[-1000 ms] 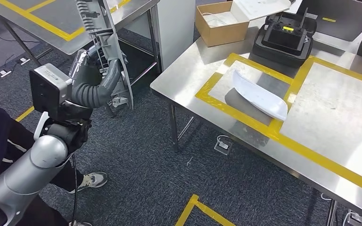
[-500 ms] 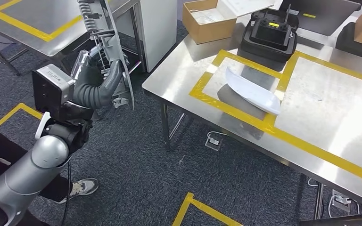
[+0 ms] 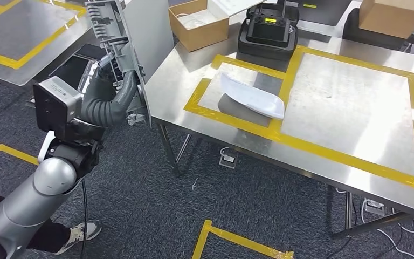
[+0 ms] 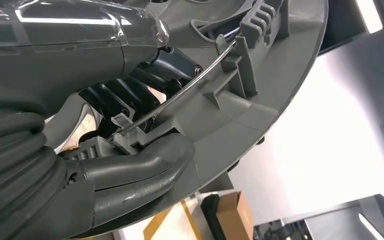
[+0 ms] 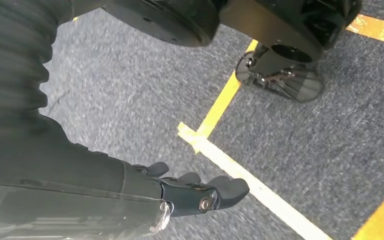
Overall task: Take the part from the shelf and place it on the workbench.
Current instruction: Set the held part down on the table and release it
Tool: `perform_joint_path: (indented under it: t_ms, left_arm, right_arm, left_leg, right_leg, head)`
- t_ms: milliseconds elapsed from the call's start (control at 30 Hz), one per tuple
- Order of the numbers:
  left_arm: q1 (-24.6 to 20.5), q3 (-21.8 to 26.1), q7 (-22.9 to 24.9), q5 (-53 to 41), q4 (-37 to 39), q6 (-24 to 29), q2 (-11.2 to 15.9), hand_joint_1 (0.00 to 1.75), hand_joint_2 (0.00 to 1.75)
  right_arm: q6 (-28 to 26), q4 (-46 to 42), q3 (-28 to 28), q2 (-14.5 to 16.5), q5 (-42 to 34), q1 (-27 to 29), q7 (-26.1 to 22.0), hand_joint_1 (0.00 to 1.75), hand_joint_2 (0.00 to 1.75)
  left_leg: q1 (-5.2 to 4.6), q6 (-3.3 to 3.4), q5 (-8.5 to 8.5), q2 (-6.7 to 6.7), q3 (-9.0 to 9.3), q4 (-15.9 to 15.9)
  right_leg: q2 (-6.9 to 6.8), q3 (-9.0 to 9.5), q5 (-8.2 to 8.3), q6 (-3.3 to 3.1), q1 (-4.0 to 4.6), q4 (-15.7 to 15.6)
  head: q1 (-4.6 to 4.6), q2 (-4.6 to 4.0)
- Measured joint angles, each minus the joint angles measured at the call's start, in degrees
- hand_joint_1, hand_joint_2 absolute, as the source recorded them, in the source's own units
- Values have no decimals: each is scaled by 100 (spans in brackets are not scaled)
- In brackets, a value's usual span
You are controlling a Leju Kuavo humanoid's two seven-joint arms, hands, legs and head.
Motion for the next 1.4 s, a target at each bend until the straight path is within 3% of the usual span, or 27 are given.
perform_joint_path:
  t_ms: [33, 100, 167, 200, 233, 300, 333, 400, 467, 500, 533, 567, 633, 667, 733, 767, 833, 900, 933, 967, 1000, 1067, 1133, 1200, 1267, 1333, 1400]
  left_arm:
    - [11, 1, 1, 0, 0, -1, 0, 175, 175]
    - [16, 1, -1, 0, 0, -3, -2, 175, 175]
    - [22, 4, -3, 0, -2, -7, -2, 175, 175]
    - [30, 5, -4, -1, -2, -9, -3, 175, 175]
    - [38, 8, -7, -3, -2, -10, -3, 175, 175]
    - [40, 10, -21, -20, -3, -12, -9, 175, 175]
    - [39, 12, -33, -33, -5, -12, -11, 175, 175]
    - [41, 17, -62, -61, -8, -11, -18, 175, 175]
    - [43, 20, -92, -74, -7, -12, -24, 175, 175]
    - [43, 20, -104, -77, -7, -13, -28, 175, 175]
    - [43, 20, -113, -77, -7, -13, -33, 175, 175]
    - [42, 23, -120, -76, -8, -14, -38, 175, 175]
    - [37, 31, -131, -79, -12, -14, -46, 175, 175]
    - [36, 33, -135, -81, -14, -14, -50, 175, 175]
    - [36, 33, -139, -85, -16, -16, -60, 175, 175]
    - [37, 33, -138, -85, -16, -17, -65, 175, 175]
    - [36, 38, -141, -85, -17, -21, -73, 175, 175]
    - [35, 43, -146, -85, -18, -22, -77, 175, 175]
    - [38, 45, -146, -85, -17, -22, -78, 175, 175]
    - [46, 44, -144, -85, -15, -23, -80, 175, 175]
    - [52, 42, -143, -84, -11, -25, -82, 175, 175]
    - [55, 41, -147, -83, -3, -30, -89, 175, 175]
    - [55, 39, -166, -83, 3, -31, -98, 175, 175]
    - [68, 38, -191, -83, 13, -30, -105, 175, 175]
    - [77, 39, -203, -81, 21, -29, -110, 175, 175]
    - [71, 43, -217, -82, 23, -26, -114, 175, 175]
    - [70, 51, -240, -85, 23, -17, -117, 175, 175]
  right_arm:
    - [2, 0, 0, 2, -1, 6, 0, 0, 175]
    - [3, 1, 0, -1, -3, 2, 0, 0, 175]
    - [4, 2, 0, -5, -4, -6, -1, 0, 175]
    - [5, 2, 0, -7, -5, -5, -3, 0, 175]
    - [7, 2, 0, -10, -7, 3, -7, 0, 175]
    - [12, -1, 0, -15, -10, 14, -22, 0, 175]
    - [15, -3, 0, -17, -16, 9, -30, 0, 175]
    - [22, -7, 0, -14, -28, -4, -40, 0, 175]
    - [33, -11, 0, -14, -37, -5, -44, 0, 175]
    - [40, -14, 0, -14, -38, -4, -45, 0, 175]
    - [45, -15, 0, -16, -37, -2, -46, 0, 175]
    - [49, -15, 0, -21, -33, 0, -46, 0, 175]
    - [53, -15, 1, -49, -25, 3, -45, 0, 175]
    - [54, -16, 1, -61, -19, 0, -45, 0, 175]
    - [54, -16, 1, -80, -10, 2, -44, 0, 175]
    - [54, -16, 1, -87, -8, 10, -43, 0, 175]
    - [55, -15, 1, -99, -8, 10, -42, 0, 175]
    - [53, -16, 0, -97, -7, -11, -42, 0, 175]
    - [53, -16, 0, -95, -7, -17, -42, 0, 175]
    - [54, -16, 0, -90, -7, -15, -42, 0, 175]
    - [55, -16, 0, -86, -5, -10, -42, 0, 175]
    - [55, -16, 0, -81, -1, -6, -40, 0, 175]
    - [55, -16, 0, -86, 2, -21, -36, 0, 175]
    - [55, -16, 0, -92, 3, -32, -32, 0, 175]
    - [54, -16, 1, -94, 5, -19, -31, 0, 175]
    - [26, -16, 2, -91, 9, -13, -39, 0, 175]
    - [-22, -17, 3, -88, 11, -33, -62, 0, 175]
  left_leg:
    - [6, -4, 198, -7, 92, -223]
    - [50, -18, 533, -216, 386, -866]
    - [79, 1, 586, -421, 520, -1165]
    - [75, 26, 559, -428, 523, -1175]
    - [76, 60, 555, -370, 515, -1169]
    - [87, 114, 554, -240, 530, -1184]
    - [94, 136, 552, -167, 540, -1190]
    - [80, 166, 535, -19, 550, -1191]
    - [64, 180, 519, 117, 560, -1191]
    - [52, 183, 509, 175, 571, -1191]
    - [34, 184, 498, 228, 590, -1191]
    - [16, 184, 485, 276, 612, -1194]
    - [-13, 173, 469, 356, 643, -1209]
    - [-12, 158, 468, 391, 650, -1220]
    - [-4, 104, 477, 450, 674, -1262]
    - [2, 77, 465, 427, 692, -1276]
    - [3, 40, 338, 200, 641, -1130]
    - [4, 22, 39, -18, 363, -566]
    - [1, 7, -97, -31, 183, -228]
    - [4, -13, -151, -19, 42, 14]
    - [11, -33, -92, -2, -15, 76]
    - [45, -78, 300, -25, 171, -372]
    - [91, -108, 529, -240, 451, -929]
    - [97, -60, 482, -375, 539, -1092]
    - [89, 24, 474, -286, 550, -1109]
    - [102, 84, 469, -177, 579, -1124]
    - [105, 126, 450, -64, 607, -1131]
  right_leg:
    - [61, 0, -18, 12, -9, 30]
    - [181, -37, -80, 66, -23, 137]
    - [296, -125, -119, 134, -38, 237]
    - [357, -163, -116, 164, -47, 262]
    - [418, -186, -110, 188, -61, 260]
    - [338, -249, -177, 252, -57, 357]
    - [216, -350, -289, 290, -56, 551]
    - [-46, -698, -606, 360, -67, 1230]
    - [-131, -985, -762, 377, -74, 1780]
    - [-142, -989, -690, 361, -69, 1785]
    - [-152, -871, -517, 321, -59, 1559]
    - [-190, -673, -302, 253, -34, 1175]
    - [-331, -312, -65, 99, 36, 480]
    - [-378, -228, -46, 46, 72, 304]
    - [-357, -198, -58, 4, 106, 209]
    - [-330, -163, -30, -3, 94, 147]
    - [-279, -71, 46, -28, 58, -8]
    - [-211, -31, 77, -47, 40, -70]
    - [-168, -33, 71, -52, 42, -62]
    - [-114, -35, 59, -52, 42, -44]
    - [-55, -36, 42, -45, 38, -19]
    - [77, -42, -18, 2, 6, 76]
    - [203, -92, -106, 80, -23, 226]
    - [319, -169, -145, 149, -43, 322]
    - [399, -210, -142, 198, -60, 333]
    - [238, -298, -247, 260, -49, 504]
    - [-25, -598, -535, 326, -53, 1098]
  head:
    - [-1, 0]
    - [-1, 0]
    - [3, 0]
    - [6, 0]
    - [7, 0]
    - [28, 0]
    - [44, 0]
    - [75, 0]
    - [77, 0]
    - [78, 0]
    - [77, 0]
    - [77, 0]
    - [61, 0]
    - [51, 0]
    - [49, 0]
    - [47, 0]
    - [38, 0]
    - [18, 0]
    - [11, 0]
    - [6, 0]
    - [8, 0]
    - [4, 0]
    - [2, 0]
    - [7, 0]
    - [8, 0]
    - [26, 0]
    - [51, 0]
